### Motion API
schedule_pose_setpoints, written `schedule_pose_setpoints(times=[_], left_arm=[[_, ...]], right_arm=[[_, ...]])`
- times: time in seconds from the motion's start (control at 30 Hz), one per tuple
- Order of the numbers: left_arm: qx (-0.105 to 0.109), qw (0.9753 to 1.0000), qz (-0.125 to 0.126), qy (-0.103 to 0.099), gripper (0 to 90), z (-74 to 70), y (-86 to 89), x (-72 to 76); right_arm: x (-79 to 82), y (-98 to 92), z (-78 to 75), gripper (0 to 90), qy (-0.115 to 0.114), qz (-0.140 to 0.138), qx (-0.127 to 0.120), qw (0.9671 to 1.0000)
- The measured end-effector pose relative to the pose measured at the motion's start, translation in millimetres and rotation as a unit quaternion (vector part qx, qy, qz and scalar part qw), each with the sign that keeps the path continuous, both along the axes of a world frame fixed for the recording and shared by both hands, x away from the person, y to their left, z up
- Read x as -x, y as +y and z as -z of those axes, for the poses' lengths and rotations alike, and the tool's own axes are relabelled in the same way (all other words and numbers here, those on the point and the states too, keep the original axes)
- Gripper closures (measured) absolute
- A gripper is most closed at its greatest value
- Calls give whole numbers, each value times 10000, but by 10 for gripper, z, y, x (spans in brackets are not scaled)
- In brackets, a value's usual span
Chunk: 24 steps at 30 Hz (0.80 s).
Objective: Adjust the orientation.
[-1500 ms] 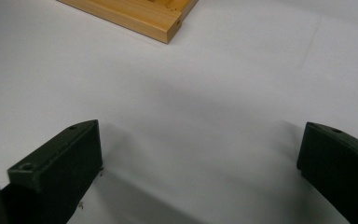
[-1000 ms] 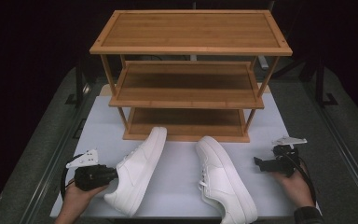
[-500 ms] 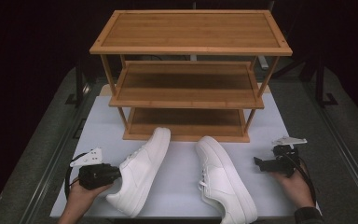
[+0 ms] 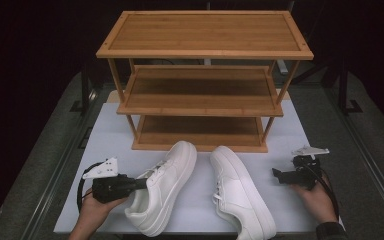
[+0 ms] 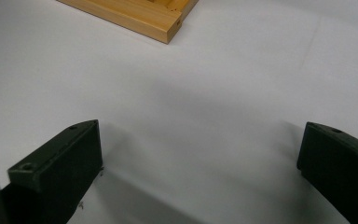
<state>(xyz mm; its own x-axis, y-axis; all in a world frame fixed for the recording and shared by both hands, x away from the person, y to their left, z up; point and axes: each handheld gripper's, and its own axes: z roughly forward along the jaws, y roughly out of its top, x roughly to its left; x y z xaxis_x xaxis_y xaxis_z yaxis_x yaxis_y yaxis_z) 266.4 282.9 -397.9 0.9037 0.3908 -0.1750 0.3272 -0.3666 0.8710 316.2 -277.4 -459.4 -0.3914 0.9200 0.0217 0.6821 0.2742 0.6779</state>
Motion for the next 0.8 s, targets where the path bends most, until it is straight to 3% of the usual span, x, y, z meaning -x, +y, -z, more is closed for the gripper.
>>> schedule_pose_setpoints(times=[0.4, 0.67, 0.8], left_arm=[[81, 9991, 416, -65, 900, -46, -301, 40], [-54, 9975, 696, -81, 900, -45, -510, 75], [-74, 9974, 714, -74, 900, -58, -523, 87]], right_arm=[[0, 0, 0, 0, 0, 0, -2, 10000], [0, 0, 1, 0, -1, 0, -3, 10000], [0, -1, 1, 0, -2, -1, -2, 10000]])
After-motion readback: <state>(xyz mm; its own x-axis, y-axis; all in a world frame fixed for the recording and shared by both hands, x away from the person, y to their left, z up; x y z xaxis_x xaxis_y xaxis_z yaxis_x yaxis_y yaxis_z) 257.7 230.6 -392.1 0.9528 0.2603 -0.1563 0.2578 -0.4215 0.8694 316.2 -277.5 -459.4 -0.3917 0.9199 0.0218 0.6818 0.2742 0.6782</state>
